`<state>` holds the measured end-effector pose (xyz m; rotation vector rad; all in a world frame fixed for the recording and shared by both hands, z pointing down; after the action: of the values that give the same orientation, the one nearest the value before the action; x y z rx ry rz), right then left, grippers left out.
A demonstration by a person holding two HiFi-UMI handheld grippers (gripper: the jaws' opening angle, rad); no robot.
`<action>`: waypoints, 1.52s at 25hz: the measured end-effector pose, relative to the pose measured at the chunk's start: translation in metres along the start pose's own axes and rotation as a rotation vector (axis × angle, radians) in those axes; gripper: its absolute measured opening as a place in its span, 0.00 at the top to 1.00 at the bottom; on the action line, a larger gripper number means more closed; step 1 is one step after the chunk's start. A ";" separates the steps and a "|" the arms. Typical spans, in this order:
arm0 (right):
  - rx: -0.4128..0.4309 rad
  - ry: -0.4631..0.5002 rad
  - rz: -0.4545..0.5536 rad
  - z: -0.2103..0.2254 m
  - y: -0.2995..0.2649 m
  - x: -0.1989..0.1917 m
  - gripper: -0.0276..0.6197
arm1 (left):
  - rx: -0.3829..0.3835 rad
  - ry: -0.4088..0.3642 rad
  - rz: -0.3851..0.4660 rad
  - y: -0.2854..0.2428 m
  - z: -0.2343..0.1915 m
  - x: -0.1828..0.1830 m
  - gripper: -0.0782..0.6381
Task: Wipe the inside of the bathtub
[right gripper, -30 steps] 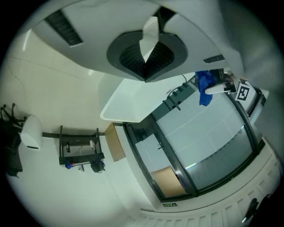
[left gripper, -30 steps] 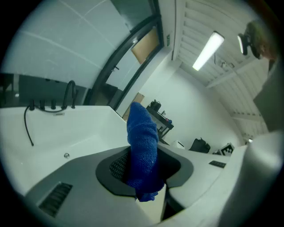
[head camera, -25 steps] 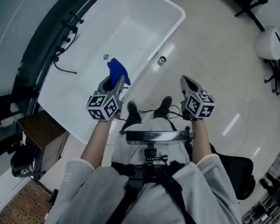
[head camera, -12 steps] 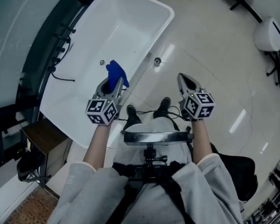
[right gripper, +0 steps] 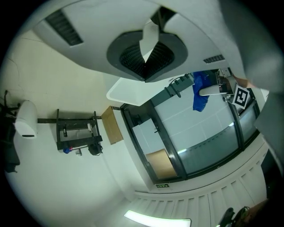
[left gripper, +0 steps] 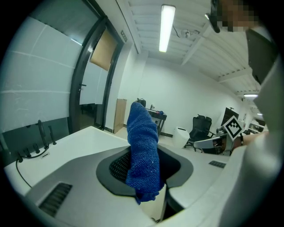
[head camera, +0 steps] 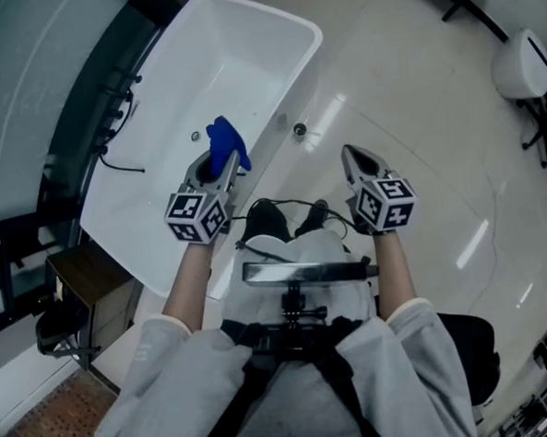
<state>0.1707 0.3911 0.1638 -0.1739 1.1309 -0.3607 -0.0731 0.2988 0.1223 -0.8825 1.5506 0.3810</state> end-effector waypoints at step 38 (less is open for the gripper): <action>0.144 0.243 -0.208 -0.022 -0.277 0.080 0.94 | -0.068 0.127 -0.154 -0.163 -0.172 0.000 0.71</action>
<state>0.1274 0.1056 0.1734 -0.1236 1.3249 -0.6603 -0.0763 0.0736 0.1961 -1.0894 1.5809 0.2727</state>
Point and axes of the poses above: the fingertips, and each gripper's own axes: y backward along the fingers, z to its right, x out of its top, the point moved 2 cm from there along y, backward along the fingers, and after that the axes turned 11 degrees about z, right-handed, at the moved point
